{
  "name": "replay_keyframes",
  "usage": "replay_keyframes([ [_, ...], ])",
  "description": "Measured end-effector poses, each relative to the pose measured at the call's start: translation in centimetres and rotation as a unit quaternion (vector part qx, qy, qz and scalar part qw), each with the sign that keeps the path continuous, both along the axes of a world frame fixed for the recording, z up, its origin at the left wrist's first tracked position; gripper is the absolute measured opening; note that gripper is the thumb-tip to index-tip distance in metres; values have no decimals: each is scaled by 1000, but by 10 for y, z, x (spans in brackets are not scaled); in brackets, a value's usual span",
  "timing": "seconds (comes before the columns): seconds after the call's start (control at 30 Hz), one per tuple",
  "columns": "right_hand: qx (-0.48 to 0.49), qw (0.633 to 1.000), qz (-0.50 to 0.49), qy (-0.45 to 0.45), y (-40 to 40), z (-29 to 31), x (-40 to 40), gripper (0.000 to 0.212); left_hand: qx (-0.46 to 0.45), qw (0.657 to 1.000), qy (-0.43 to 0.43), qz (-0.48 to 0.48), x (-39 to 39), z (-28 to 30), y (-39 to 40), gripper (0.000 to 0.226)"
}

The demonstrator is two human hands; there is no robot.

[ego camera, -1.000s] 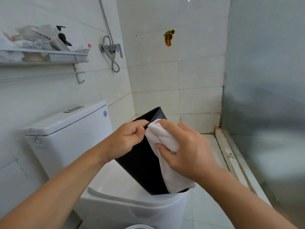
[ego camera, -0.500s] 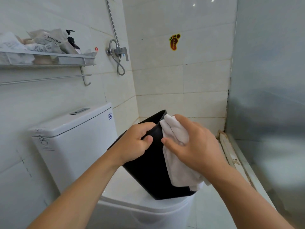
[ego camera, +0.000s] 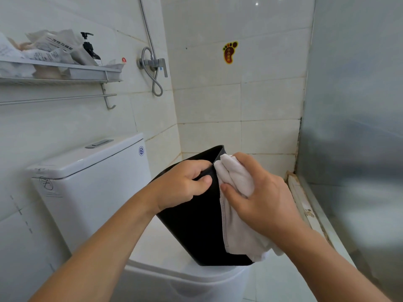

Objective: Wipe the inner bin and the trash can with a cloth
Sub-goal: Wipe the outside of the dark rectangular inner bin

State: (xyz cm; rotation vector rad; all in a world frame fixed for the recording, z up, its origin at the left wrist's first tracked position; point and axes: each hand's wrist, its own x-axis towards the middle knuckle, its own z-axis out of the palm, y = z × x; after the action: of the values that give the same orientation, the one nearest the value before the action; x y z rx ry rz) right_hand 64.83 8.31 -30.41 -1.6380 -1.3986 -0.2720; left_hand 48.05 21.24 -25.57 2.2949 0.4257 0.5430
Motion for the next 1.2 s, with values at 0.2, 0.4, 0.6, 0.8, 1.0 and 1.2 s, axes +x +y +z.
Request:
replay_keyframes([
  [0.2, -30, 998, 7, -54, -9, 6, 2, 51, 16, 1000, 9, -17, 2, 4, 1, 27],
  [0.4, -32, 990, -14, -137, -13, 10, -1, 43, -17, 998, -22, -65, -2, 8, 4, 45],
  [0.6, -35, 991, -82, -101, 5, 16, 12, 39, -47, 996, -56, -57, -5, 2, 15, 35],
  [0.8, -47, 980, -2, -193, -10, 1, -25, 41, -29, 995, -78, -63, -4, 2, 21, 43],
  [1.0, -24, 989, -61, -131, 9, 9, 1, 43, -85, 991, -95, -39, -16, -1, 22, 42],
  [1.2, -47, 990, -31, -127, -2, 4, -1, 40, -55, 994, -90, -31, -7, -2, 17, 44],
])
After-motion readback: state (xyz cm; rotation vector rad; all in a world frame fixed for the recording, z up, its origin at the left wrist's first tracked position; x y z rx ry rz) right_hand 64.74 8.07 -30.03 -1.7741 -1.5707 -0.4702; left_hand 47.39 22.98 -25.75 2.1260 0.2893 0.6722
